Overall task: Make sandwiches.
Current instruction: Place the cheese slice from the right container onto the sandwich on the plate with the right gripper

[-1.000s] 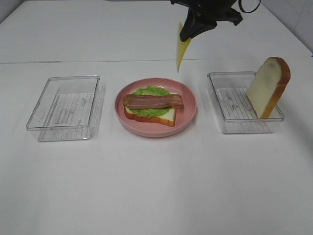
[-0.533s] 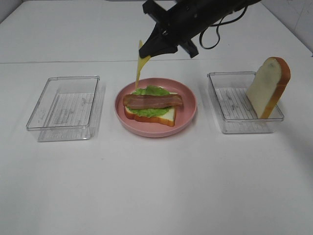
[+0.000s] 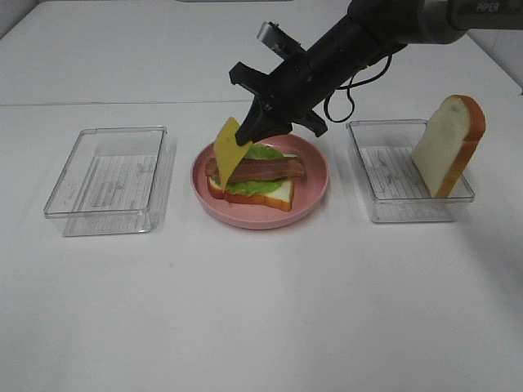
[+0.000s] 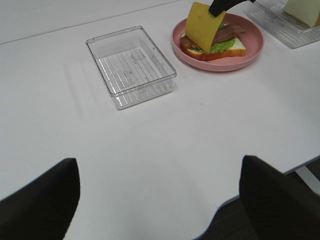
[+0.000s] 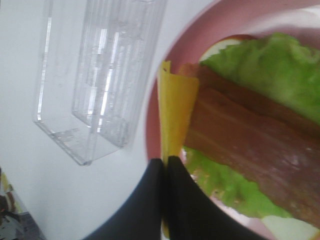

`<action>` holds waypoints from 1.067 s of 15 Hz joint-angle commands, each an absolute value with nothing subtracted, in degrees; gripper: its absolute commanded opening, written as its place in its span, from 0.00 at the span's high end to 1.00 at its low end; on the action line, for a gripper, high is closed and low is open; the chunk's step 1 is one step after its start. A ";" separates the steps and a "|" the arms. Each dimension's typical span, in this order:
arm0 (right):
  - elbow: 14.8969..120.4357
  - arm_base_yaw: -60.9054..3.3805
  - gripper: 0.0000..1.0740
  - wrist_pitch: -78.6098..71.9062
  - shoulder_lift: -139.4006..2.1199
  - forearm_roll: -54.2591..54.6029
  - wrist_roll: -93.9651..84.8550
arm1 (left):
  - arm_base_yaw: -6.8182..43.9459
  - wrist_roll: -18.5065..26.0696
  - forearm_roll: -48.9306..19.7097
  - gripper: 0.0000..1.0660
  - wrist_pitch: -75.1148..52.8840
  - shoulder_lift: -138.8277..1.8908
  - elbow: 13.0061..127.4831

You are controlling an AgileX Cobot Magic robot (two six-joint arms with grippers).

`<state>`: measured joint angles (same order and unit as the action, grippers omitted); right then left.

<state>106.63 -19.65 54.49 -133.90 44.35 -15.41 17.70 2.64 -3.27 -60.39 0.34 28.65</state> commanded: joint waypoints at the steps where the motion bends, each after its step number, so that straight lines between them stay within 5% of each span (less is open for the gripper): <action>1: 106.51 -19.37 1.00 53.92 -133.67 39.65 -12.66 | 17.70 2.46 -3.55 0.22 -59.82 0.80 28.53; 13: 106.51 -19.37 0.97 52.65 -133.27 26.76 -3.72 | 17.70 2.46 -3.55 0.22 -59.82 0.80 28.53; 14: 106.51 -19.37 0.86 52.71 -133.27 26.76 -3.61 | 17.70 2.46 -3.55 0.22 -59.82 0.80 28.53; 16: 106.51 -19.37 0.45 52.83 -132.87 26.76 -3.72 | 17.70 2.46 -3.55 0.22 -59.82 0.80 28.53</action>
